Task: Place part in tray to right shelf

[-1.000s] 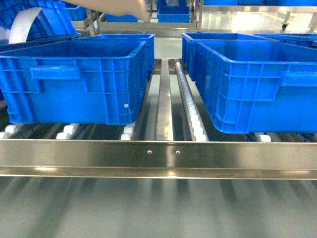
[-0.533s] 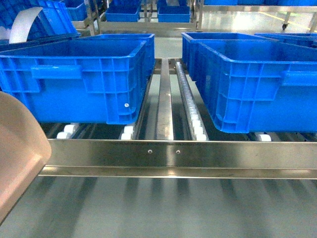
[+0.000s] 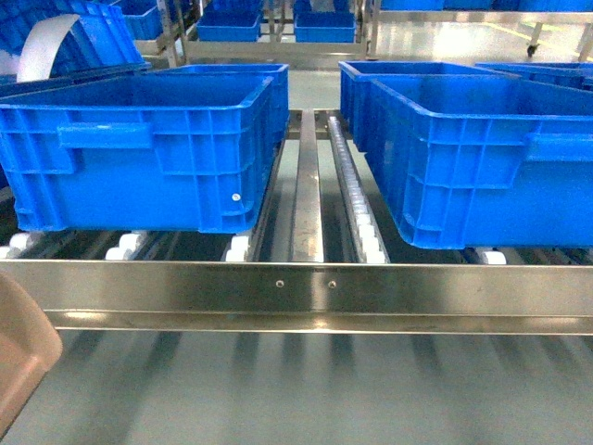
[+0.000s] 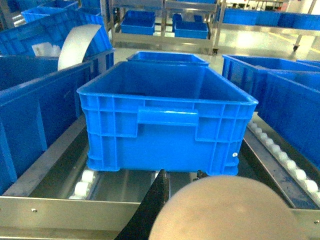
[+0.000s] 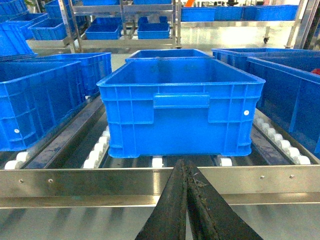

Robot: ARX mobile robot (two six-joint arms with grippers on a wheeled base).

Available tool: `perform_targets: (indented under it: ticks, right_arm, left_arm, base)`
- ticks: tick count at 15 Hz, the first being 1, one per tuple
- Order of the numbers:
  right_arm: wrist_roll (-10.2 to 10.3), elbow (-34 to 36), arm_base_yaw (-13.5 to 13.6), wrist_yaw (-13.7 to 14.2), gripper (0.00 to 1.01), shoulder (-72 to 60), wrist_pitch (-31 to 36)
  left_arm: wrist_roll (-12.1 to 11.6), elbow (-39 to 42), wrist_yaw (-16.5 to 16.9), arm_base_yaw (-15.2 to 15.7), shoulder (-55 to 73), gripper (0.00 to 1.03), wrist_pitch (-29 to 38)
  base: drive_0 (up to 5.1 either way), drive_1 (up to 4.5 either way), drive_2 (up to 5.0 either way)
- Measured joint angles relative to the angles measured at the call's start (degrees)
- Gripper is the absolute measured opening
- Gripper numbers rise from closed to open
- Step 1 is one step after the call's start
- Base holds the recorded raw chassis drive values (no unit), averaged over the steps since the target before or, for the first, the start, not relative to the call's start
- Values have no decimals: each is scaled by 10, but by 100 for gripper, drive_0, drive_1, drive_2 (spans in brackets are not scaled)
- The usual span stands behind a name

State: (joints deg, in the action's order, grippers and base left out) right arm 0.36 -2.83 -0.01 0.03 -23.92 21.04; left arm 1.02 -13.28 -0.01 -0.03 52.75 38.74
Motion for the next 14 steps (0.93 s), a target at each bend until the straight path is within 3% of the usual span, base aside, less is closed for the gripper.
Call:
perform_targets:
  ticks: [3, 4, 12, 13, 14]
  right_arm:
    - [0, 5, 0, 0, 2, 19, -15]
    - [0, 21, 0, 0, 2, 28, 7]
    - [0, 21, 0, 0, 2, 141, -112]
    - [0, 19, 0, 1, 2, 236, -208]
    - [0, 21, 0, 0, 2, 237, -214]
  left_arm:
    - [0, 19, 0, 0, -28, 12, -1]
    - [0, 39, 0, 0, -49, 12, -12]
    - [0, 125, 0, 0, -226, 12, -87]
    - [0, 125, 0, 0, -283, 12, -150]
    - [0, 125, 0, 0, -340, 12, -205]
  base:
    - [0, 0, 0]
    - [0, 0, 0]
    - [0, 0, 0]
    - [0, 0, 0]
    - [0, 0, 0]
